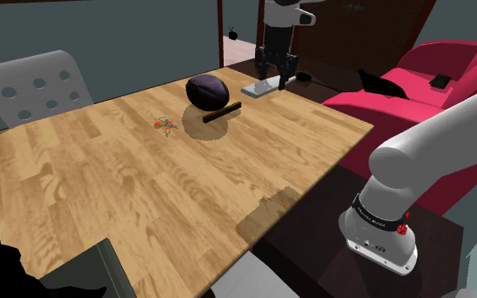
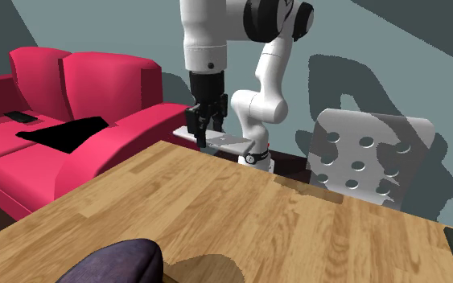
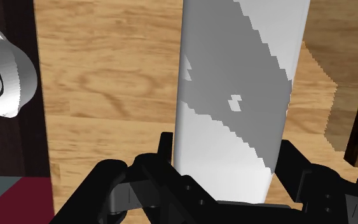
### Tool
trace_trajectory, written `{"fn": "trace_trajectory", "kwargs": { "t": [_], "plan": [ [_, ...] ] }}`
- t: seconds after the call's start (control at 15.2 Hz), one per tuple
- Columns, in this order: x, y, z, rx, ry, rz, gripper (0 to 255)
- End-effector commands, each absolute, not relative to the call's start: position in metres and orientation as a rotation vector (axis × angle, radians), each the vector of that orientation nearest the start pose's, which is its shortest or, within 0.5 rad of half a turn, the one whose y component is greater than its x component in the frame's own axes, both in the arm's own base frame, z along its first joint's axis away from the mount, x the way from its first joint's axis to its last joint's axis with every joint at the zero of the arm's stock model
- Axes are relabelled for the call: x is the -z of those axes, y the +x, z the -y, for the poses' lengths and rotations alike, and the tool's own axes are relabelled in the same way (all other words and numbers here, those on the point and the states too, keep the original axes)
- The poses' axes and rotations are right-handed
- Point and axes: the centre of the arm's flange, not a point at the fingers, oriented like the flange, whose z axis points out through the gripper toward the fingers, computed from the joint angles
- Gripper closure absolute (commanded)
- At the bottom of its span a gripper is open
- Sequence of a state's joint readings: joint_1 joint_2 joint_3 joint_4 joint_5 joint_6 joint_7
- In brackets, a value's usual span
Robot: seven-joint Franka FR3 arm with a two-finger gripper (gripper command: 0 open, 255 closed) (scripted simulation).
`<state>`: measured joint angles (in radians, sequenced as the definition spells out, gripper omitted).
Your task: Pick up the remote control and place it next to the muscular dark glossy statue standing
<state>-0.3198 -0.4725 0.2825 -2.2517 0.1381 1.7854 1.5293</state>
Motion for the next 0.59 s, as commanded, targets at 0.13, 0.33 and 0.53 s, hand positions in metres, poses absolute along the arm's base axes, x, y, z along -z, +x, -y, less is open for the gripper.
{"fn": "trace_trajectory", "kwargs": {
  "t": [0.13, 0.33, 0.53],
  "plan": [
    [-0.560, 0.416, -0.010, -0.017, -2.158, -2.283, 255],
    [-0.576, 0.416, -0.010, -0.017, -2.158, -2.283, 255],
    [-0.591, 0.416, -0.010, -0.017, -2.158, -2.283, 255]
  ]
}}
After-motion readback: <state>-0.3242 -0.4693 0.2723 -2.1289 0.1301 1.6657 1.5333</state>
